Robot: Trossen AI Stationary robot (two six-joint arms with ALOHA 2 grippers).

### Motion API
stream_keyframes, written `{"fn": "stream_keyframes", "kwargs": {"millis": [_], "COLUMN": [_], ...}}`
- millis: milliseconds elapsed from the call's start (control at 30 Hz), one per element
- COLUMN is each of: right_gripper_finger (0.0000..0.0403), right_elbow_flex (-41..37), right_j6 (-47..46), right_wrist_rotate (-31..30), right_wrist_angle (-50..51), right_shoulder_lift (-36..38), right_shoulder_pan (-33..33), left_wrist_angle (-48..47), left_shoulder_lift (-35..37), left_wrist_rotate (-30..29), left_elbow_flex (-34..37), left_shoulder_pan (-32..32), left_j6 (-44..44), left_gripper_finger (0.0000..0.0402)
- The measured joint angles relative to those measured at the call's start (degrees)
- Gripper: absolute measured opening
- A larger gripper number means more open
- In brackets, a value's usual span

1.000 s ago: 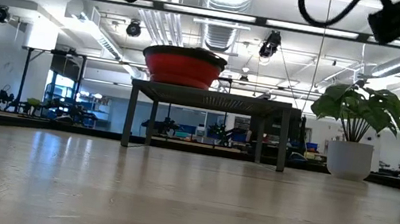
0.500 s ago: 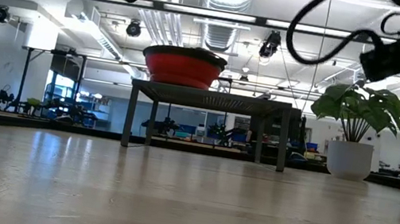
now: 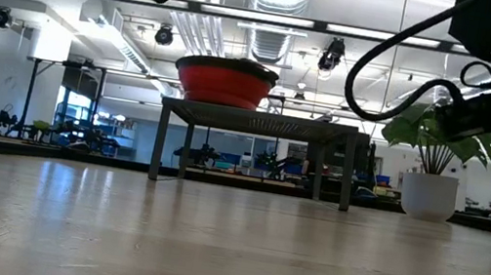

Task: Pick & Place Fruit
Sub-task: Put the brown kiwi into the red strainer bowl on the shelf

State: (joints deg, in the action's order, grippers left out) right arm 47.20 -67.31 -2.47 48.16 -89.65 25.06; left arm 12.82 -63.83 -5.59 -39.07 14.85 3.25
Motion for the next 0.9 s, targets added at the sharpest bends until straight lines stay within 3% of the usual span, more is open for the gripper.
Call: {"fn": "stream_keyframes", "kwargs": {"millis": [367,700,900], "right_gripper_finger": [0.0386,0.0312,0.0319], "right_elbow_flex": [0.5,0.4,1.0], "right_j6": [0.5,0.5,2.0], "right_wrist_rotate": [0.1,1.1,1.5], "right_wrist_angle": [-0.7,-0.7,-0.4], "right_shoulder_lift": [0.0,0.0,0.2], "right_shoulder_pan": [0.0,0.0,0.0], "left_wrist_angle": [0.0,-0.1,0.1], "left_shoulder_lift": [0.0,0.0,0.0], "left_wrist_rotate": [0.0,0.0,0.0], "left_elbow_flex": [0.0,0.0,0.0], "left_shoulder_pan": [0.0,0.0,0.0], "left_j6": [0.0,0.0,0.0], "left_gripper_finger": [0.0211,0.0211,0.0211]}}
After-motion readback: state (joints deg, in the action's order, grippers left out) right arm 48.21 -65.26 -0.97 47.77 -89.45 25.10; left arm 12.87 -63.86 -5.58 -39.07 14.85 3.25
